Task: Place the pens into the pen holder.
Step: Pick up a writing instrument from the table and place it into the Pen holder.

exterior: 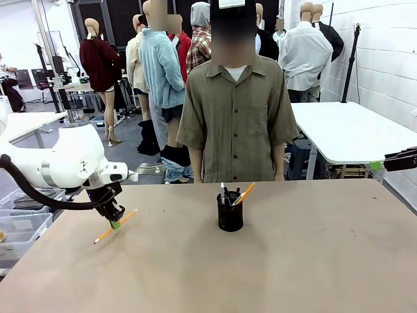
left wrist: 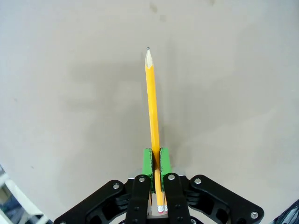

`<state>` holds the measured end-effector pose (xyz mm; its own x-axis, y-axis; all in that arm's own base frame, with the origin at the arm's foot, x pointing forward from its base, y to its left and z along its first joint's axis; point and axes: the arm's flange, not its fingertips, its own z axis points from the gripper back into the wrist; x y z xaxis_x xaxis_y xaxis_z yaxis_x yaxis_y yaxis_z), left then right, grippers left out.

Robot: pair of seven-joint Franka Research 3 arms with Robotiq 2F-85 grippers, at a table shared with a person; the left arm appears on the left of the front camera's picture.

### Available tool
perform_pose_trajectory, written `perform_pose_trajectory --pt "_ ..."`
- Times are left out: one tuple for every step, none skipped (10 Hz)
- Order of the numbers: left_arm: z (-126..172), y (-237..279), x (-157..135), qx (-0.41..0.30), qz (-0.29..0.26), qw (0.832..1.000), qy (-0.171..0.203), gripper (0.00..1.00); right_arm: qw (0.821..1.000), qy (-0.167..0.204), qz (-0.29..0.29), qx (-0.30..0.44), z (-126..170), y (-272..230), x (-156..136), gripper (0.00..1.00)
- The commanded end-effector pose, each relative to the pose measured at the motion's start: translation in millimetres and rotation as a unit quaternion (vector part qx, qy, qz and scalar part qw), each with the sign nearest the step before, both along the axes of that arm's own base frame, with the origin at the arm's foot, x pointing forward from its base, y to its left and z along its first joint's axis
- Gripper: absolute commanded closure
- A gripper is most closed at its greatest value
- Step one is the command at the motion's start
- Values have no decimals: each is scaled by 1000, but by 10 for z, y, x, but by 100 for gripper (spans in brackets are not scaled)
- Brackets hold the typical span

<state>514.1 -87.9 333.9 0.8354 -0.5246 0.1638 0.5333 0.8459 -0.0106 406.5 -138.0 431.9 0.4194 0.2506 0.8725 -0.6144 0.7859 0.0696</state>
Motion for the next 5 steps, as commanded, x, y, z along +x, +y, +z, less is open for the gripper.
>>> perform_pose_trajectory --pt "329 237 -164 -98 -51 992 -60 100 1000 0 3 -3 -12 5 8 12" --pt "500 270 -193 -167 -88 980 -69 100 1000 0 3 -3 -12 5 8 12" --pt "616 291 -177 -227 -97 965 -89 100 1000 0 3 -3 -12 5 8 12" --pt "721 263 -160 -270 -112 950 -107 100 1000 0 3 -3 -12 5 8 12" --pt "842 177 -156 -319 -128 932 -112 100 1000 0 3 -3 -12 5 8 12"
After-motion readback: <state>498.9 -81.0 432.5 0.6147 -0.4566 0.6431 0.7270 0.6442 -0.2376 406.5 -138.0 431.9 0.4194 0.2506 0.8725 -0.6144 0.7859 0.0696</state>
